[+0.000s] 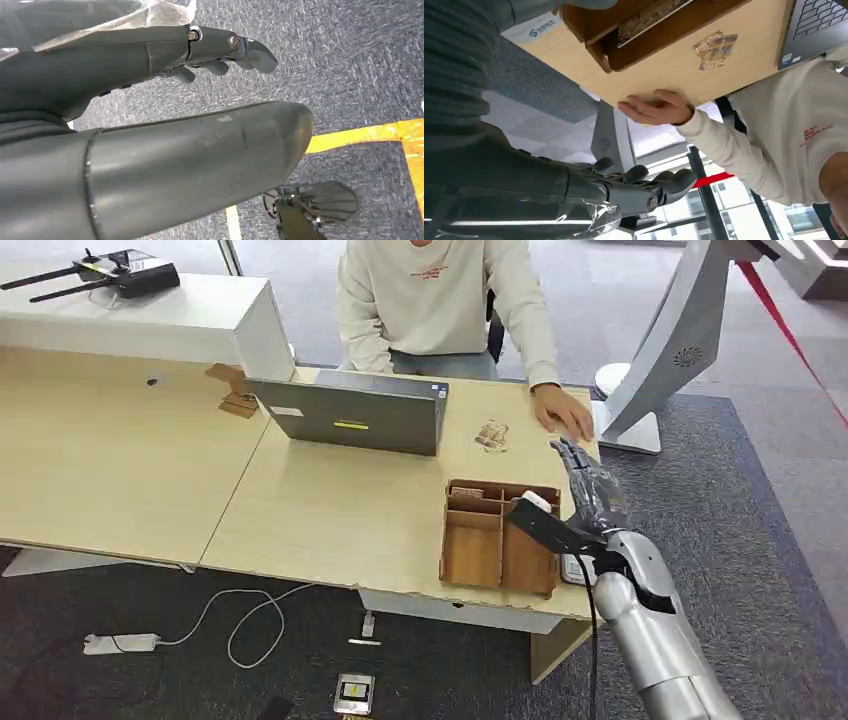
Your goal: Pass the card to the sensor for recognition and then transmit it.
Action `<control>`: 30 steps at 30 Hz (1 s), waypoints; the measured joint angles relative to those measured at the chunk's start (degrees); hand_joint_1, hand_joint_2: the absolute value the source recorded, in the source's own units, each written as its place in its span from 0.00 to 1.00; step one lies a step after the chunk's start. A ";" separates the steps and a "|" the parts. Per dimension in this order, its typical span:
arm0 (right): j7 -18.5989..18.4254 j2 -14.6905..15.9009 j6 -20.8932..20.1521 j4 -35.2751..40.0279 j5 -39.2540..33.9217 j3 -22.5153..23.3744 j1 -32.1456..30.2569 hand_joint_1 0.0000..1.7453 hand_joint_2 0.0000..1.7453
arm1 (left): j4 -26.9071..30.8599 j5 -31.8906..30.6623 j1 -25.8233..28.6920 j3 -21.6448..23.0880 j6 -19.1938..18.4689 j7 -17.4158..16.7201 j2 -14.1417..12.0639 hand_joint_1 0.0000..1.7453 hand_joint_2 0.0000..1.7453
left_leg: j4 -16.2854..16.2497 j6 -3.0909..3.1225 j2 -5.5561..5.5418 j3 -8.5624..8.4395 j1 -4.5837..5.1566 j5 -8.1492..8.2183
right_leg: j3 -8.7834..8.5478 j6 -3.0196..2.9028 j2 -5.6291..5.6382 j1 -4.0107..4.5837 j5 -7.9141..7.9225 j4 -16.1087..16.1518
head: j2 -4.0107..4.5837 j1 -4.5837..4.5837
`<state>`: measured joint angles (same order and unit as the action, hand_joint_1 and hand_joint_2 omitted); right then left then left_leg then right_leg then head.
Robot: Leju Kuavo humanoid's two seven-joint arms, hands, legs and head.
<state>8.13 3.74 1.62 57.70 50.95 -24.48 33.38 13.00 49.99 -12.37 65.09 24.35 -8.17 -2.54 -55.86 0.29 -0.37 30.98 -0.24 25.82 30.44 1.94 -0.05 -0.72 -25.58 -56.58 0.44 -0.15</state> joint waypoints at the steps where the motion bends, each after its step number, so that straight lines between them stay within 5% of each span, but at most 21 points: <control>1: 0.00 -0.02 -0.04 -0.07 0.02 -0.17 0.00 0.00 1.00 | 0.00 -0.02 0.00 0.00 0.00 0.00 0.00 0.00 0.00 | 0.00 0.00 0.00 0.00 0.00 0.00 | 0.00 0.00 0.00 0.00 0.00 0.00 | 0.00 0.02; 30: -0.57 -0.55 2.47 -3.65 6.40 -1.18 0.03 0.00 1.00 | 0.00 -0.20 -0.08 0.00 0.17 -0.20 0.00 0.00 0.00 | 0.00 0.00 0.00 0.01 0.00 0.00 | 0.01 0.00 0.00 -0.01 0.00 0.00 | 0.00 0.02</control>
<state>7.56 3.19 4.09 54.05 57.35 -25.66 33.40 13.00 49.79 -12.45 65.09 24.52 -8.37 -2.54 -55.86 0.29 -0.36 30.99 -0.23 25.82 30.45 1.94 -0.05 -0.72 -25.58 -56.57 0.44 -0.13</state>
